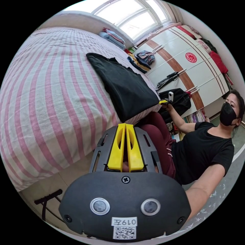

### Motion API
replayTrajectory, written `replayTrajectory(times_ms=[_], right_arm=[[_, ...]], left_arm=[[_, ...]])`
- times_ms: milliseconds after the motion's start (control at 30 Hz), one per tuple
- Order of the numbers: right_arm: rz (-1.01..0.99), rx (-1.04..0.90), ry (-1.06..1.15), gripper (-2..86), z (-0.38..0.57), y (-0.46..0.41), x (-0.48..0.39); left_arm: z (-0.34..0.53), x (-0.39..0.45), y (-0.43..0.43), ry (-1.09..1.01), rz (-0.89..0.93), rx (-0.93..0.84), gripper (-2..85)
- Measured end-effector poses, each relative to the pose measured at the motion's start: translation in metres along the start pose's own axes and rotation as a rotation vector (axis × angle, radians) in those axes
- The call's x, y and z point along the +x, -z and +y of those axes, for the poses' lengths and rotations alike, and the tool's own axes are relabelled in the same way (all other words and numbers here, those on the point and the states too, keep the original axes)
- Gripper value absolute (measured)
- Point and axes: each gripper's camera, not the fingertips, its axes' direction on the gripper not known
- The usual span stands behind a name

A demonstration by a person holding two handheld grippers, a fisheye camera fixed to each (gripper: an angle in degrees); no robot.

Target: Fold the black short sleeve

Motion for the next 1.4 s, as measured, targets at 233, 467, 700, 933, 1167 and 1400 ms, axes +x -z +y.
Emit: replayTrajectory(times_ms=[233, 467, 700, 933, 1167, 1400], right_arm=[[0.052, 0.327, -0.076, 0.0, -0.019, 0.037, -0.002], [0.148, 0.338, -0.300, -0.3, -0.079, 0.019, 0.038], [0.163, 0.399, -0.287, 3.5, -0.156, 0.031, 0.083], [0.094, 0.431, -0.477, 4.8, -0.214, 0.029, 0.165], [0.041, 0.356, -0.551, 7.9, -0.250, 0.021, 0.204], [0.098, 0.418, -0.599, 8.0, -0.261, 0.032, 0.218]], left_arm=[[-0.065, 0.004, 0.020, 0.057, -0.204, 0.194, 5.3], [-0.150, -0.038, -0.009, 0.251, -0.379, 0.082, 4.4], [-0.228, -0.073, 0.008, 0.293, -0.329, 0.283, 11.9], [-0.289, -0.145, -0.009, 0.419, -0.164, 0.336, 10.9], [-0.321, -0.167, -0.028, 0.366, -0.135, 0.251, 9.4], [-0.336, -0.171, -0.041, 0.307, -0.117, 0.227, 6.1]])
